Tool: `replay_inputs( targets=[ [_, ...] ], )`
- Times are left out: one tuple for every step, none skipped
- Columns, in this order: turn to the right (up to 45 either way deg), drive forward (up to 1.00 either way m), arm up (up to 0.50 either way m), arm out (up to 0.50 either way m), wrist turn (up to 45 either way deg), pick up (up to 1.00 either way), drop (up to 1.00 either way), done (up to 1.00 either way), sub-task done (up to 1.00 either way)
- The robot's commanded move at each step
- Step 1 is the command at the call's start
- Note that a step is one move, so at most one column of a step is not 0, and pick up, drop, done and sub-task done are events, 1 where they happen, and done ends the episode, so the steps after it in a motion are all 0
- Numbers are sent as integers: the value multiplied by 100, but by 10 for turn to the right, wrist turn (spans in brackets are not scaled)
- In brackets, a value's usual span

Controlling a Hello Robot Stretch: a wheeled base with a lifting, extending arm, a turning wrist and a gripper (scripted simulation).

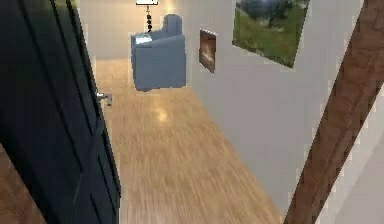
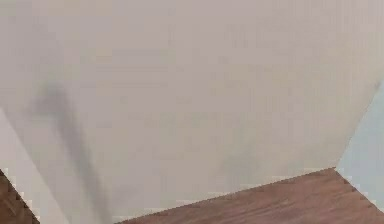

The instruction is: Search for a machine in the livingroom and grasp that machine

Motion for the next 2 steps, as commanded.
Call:
replay_inputs(
  targets=[
    [0,100,0,0,0,0,0,0,0],
    [0,20,0,0,0,0,0,0,0]
  ],
)
